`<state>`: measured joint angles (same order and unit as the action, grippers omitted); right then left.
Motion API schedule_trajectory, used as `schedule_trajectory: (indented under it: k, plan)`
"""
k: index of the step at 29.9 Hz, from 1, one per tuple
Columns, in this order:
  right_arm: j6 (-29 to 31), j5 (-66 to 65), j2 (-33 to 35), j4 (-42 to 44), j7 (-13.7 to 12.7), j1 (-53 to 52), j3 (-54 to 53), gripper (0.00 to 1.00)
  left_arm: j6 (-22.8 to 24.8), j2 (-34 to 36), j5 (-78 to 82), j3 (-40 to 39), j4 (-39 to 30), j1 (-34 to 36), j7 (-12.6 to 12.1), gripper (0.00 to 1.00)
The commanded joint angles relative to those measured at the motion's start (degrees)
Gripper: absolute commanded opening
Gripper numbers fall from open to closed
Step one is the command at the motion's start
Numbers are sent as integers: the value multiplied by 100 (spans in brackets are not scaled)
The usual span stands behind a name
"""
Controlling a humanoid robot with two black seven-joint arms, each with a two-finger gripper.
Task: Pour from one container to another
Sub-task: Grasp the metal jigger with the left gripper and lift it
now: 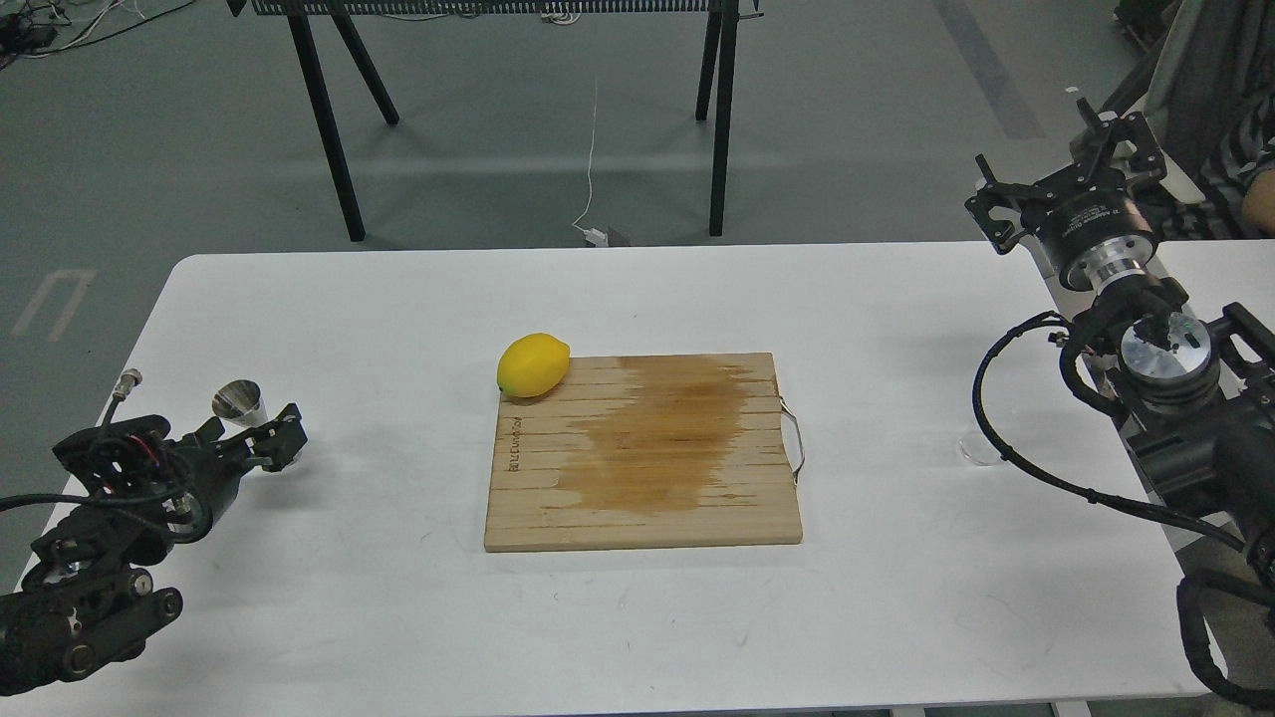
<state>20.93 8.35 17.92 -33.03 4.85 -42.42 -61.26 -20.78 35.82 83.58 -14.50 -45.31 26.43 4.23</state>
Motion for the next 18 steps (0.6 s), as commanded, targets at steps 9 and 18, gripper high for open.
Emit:
schedule_trajectory:
  k: [9, 18]
  plan:
    - [16, 0, -17, 78, -10, -47, 0, 99, 48, -5, 70, 18, 145, 3, 16, 47]
    - [-1, 0, -8, 86, -10, -55, 0, 99, 39, 4, 70, 35, 136, -6, 60, 1]
